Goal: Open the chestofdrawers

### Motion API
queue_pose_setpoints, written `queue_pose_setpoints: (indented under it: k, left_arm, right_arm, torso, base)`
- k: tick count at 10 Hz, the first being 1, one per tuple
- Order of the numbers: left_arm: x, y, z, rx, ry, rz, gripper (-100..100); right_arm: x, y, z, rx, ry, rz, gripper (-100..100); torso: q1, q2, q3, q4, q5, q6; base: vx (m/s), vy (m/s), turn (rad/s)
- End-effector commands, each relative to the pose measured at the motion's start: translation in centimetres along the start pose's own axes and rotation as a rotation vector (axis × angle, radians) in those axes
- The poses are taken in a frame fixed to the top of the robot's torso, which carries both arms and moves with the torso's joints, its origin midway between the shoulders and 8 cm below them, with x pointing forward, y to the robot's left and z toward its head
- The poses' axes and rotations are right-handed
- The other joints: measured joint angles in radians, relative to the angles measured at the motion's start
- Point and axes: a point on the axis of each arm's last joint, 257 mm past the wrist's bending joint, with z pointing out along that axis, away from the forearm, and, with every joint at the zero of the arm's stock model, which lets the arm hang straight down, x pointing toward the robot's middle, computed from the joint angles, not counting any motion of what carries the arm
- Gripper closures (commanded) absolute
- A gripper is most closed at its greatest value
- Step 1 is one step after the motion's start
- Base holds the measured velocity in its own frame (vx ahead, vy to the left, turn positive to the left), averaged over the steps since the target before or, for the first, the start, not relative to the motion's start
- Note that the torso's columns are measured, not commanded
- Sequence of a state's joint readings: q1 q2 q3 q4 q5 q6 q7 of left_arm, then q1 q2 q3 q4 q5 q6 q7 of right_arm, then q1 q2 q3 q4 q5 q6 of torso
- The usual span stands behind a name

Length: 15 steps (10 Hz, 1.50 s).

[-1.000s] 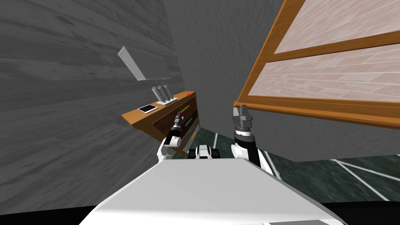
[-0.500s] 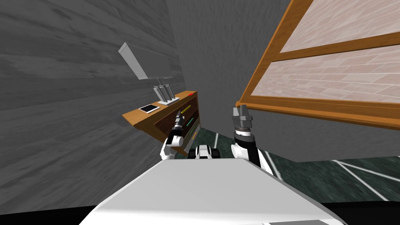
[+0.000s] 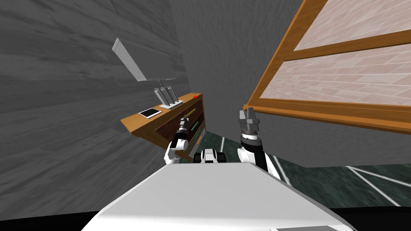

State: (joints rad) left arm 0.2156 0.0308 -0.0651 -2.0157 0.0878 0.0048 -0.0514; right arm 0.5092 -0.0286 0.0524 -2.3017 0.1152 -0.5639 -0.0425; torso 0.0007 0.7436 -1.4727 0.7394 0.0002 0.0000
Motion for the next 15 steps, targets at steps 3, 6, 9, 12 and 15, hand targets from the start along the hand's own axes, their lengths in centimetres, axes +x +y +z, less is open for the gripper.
queue_pose_setpoints:
  k: [3, 6, 9, 12, 15]
  left_arm:
    - [0.4, -0.8, 0.0, 0.009, 0.002, -0.001, 100]
    - [0.5, -0.8, -0.1, 0.003, 0.001, 0.0, 100]
    - [0.8, -1.0, -0.4, 0.003, 0.002, -0.001, 100]
    - [0.6, -2.6, -0.7, -0.001, 0.002, -0.002, -100]
    - [0.5, -4.4, -1.2, -0.001, 0.002, -0.003, -100]
  right_arm:
    - [0.0, 0.0, 0.0, 0.0, 0.0, 0.0, 0]
    - [0.0, 0.0, 0.0, 0.0, 0.0, 0.0, 0]
    - [0.0, 0.0, 0.0, 0.0, 0.0, 0.0, 0]
    - [0.0, 0.0, 0.0, 0.0, 0.0, 0.0, 0]
    - [0.0, 0.0, 0.0, 0.0, 0.0, 0.0, 0]
  torso:
    - [-0.005, -0.003, -0.001, -0.001, -0.001, -0.001]
    - [-0.003, -0.002, -0.002, 0.001, -0.001, 0.0]
    - [-0.004, -0.002, -0.001, 0.0, -0.001, 0.0]
    - [0.007, -0.009, -0.006, -0.001, 0.001, -0.001]
    - [-0.001, -0.006, -0.004, -0.001, 0.0, 0.0]
  base:
    - [-0.05, -0.134, 0.007]
    - [-0.071, -0.152, 0.003]
    - [-0.075, -0.162, 0.001]
    - [0.013, -0.022, -0.001]
    - [0.04, 0.023, 0.006]
